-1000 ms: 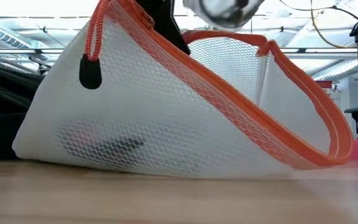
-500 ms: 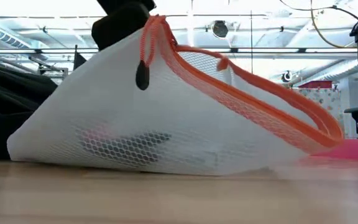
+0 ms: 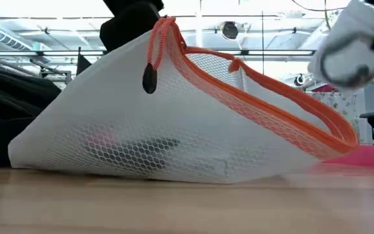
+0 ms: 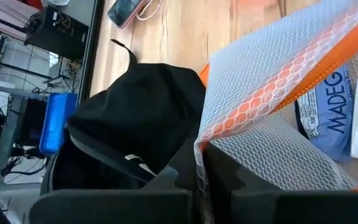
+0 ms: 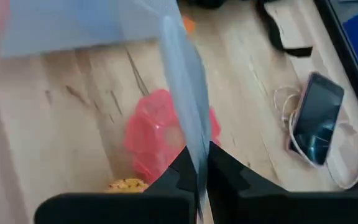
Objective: Unpack backpack
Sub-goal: Remove the black earphone from the orange zip bag
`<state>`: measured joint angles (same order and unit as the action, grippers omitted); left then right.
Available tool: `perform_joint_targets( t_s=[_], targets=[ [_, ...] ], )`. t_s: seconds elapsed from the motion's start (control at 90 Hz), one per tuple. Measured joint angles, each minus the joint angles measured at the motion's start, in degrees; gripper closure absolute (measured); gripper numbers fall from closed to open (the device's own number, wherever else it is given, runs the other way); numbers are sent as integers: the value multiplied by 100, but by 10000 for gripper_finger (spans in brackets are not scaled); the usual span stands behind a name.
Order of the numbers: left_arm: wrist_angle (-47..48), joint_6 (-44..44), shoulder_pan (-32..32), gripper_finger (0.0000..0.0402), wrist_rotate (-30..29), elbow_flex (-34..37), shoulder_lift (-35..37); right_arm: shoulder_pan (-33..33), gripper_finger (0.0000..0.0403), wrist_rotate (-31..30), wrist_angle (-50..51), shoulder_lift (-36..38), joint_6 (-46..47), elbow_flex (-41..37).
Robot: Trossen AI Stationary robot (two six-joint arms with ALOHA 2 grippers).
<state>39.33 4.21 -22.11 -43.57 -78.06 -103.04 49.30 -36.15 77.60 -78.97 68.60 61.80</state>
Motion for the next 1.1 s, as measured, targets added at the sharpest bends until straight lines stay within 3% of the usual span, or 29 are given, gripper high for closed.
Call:
perform_joint_targets(
  t_s=[0.144, 0.622, 0.811, 1.1],
  targets=[
    [-129, -4, -4, 402, 0, 0, 0, -46, 403, 16, -69, -214, 311, -391],
    [-304, -7, -2, 402, 9, 0, 0, -673, 403, 478, -104, -590, 69, -411],
    [-302, -11, -2, 402, 17, 0, 0, -934, 403, 617, -547, -909, -643, -411],
    [-302, -2, -2, 402, 33, 0, 0, -1198, 400, 931, -658, -982, -846, -411]
  ],
)
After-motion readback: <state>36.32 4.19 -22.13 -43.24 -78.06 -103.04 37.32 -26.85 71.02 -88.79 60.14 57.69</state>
